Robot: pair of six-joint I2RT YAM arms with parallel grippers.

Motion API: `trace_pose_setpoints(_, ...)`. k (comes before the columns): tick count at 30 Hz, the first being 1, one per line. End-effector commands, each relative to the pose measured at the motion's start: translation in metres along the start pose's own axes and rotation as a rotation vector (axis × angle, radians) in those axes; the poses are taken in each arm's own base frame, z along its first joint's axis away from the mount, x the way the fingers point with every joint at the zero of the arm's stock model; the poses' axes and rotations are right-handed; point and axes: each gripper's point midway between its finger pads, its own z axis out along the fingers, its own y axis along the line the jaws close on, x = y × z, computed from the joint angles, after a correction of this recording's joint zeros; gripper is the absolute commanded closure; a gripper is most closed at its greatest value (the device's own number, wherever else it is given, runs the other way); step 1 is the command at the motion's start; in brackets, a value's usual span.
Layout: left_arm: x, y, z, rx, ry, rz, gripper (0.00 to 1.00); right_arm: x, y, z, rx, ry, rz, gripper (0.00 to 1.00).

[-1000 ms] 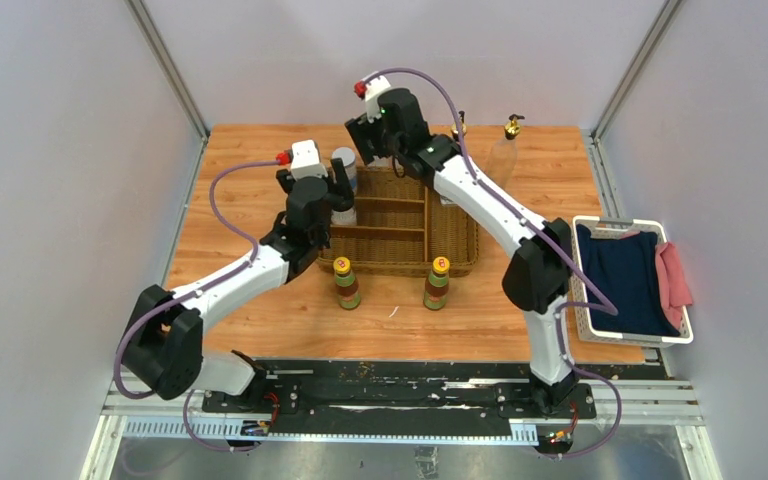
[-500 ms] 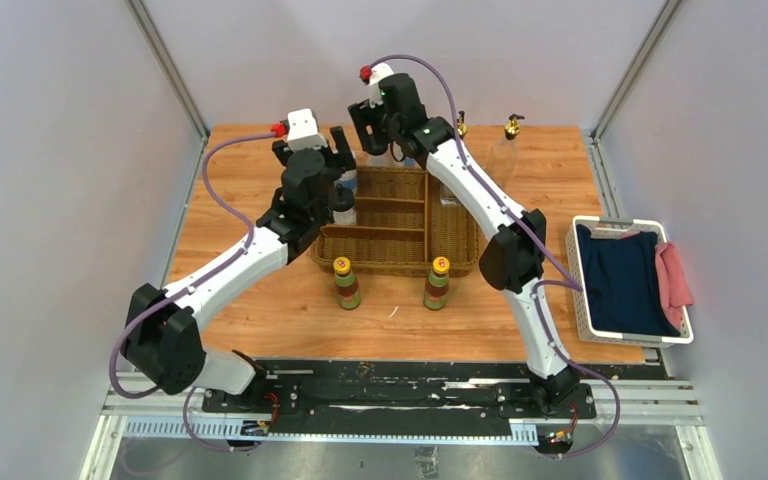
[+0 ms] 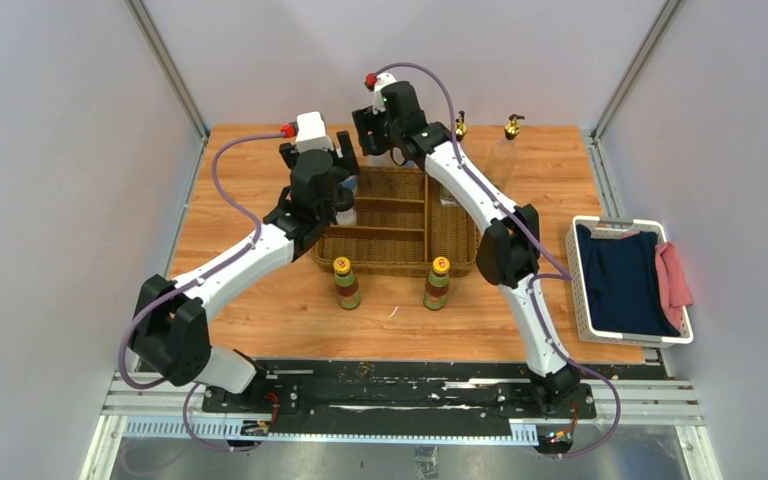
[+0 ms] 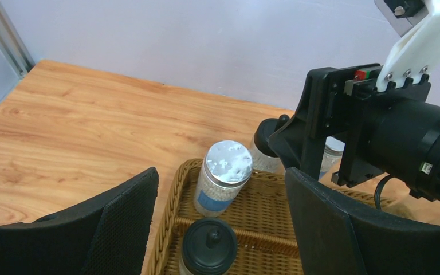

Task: Organize the condiment bottles
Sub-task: Pick up the bottle from the center of the board.

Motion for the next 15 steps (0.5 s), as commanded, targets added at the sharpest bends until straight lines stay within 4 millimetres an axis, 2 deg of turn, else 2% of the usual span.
trace_pose_setpoints(1, 0.0, -0.007, 0.005, 0.005, -0.001, 0.0, 0.16, 0.001, -0.025, 0.005, 0.091, -0.019, 0.001, 0.2)
trace_pose_setpoints(15, 0.01, -0.008, 0.008, 0.008, 0.014, 0.011, 0.16, 0.004, -0.07, 0.003, 0.259, -0.027, 0.006, 0.2)
